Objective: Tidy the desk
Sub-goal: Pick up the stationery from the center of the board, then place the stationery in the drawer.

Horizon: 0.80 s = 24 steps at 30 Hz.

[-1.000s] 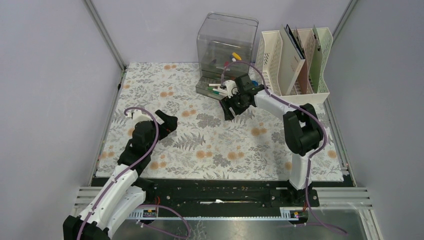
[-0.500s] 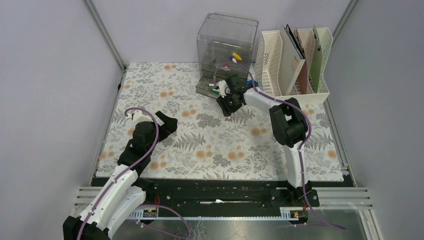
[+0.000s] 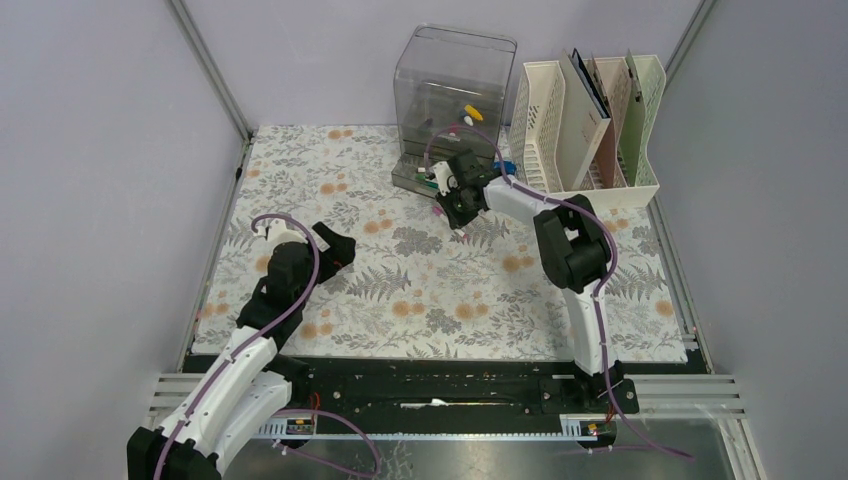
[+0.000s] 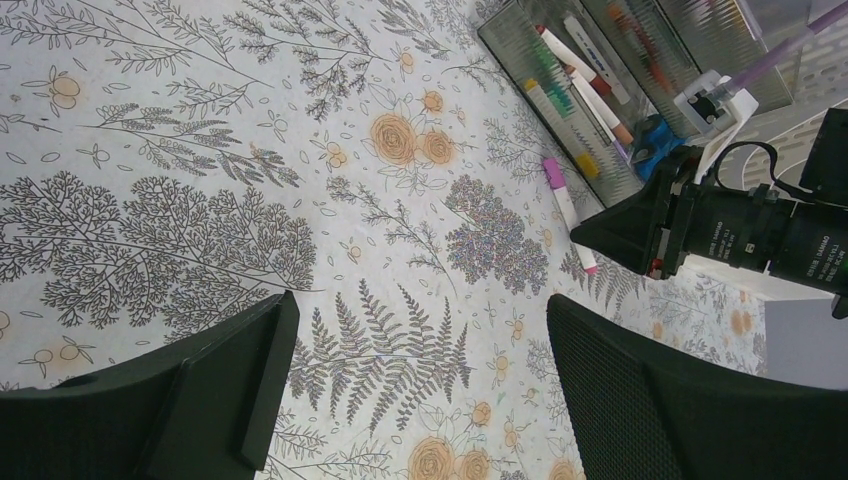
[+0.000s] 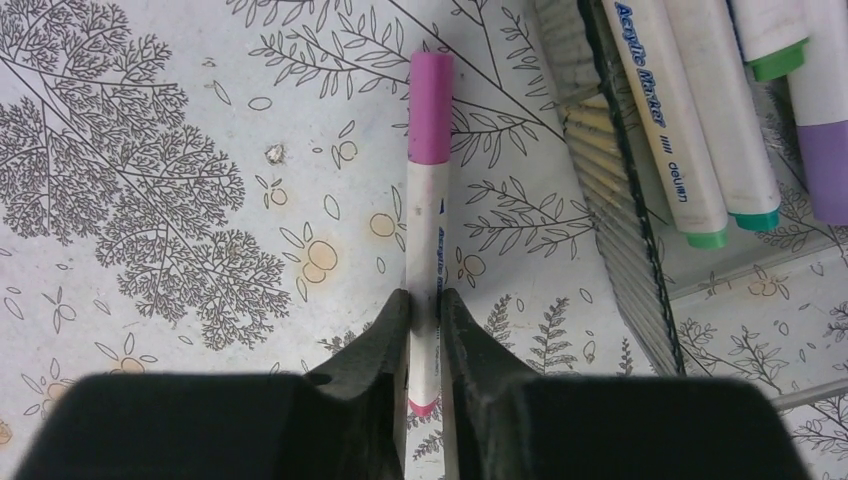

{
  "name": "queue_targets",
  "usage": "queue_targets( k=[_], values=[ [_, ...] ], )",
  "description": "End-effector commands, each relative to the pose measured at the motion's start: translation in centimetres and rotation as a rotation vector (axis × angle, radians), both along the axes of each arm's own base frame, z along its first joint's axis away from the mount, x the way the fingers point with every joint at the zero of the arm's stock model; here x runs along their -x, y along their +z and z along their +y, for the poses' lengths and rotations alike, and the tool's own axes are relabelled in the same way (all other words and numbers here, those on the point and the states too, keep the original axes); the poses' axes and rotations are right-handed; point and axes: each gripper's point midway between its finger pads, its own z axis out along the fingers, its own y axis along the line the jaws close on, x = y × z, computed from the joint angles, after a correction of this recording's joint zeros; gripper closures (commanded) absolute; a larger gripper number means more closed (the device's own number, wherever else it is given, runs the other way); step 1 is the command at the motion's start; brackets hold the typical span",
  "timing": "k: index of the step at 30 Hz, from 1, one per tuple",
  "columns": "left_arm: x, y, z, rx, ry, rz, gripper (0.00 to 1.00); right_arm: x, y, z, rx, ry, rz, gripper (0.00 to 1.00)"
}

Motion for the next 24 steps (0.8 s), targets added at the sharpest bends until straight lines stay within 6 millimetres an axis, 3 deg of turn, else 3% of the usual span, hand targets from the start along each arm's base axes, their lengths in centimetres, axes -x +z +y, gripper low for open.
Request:
queue_targets(
  k=[1, 5, 17, 24],
  values=[
    [-1.1, 2.4, 0.2, 0.015, 0.023, -0.071, 0.01, 1.7, 0.0, 0.2, 0.005, 0.034, 0.009, 0.88],
    [-1.2, 2.4, 0.0, 0.019, 0.019, -0.071, 0.01, 2.4, 1.6, 0.5, -0.035, 0.060, -0.006, 0.92],
    [-1.3, 2.5, 0.0, 0.018, 0.018, -0.074, 0.01, 0.1, 11.1, 3.2, -0.188, 0.100, -0.162, 0.95],
    [-1.3, 2.4, -0.1, 0.020, 0.015, -0.073, 0.01, -3.1, 15.7, 3.2, -0.159, 0.099, -0.325, 0.95]
  ],
)
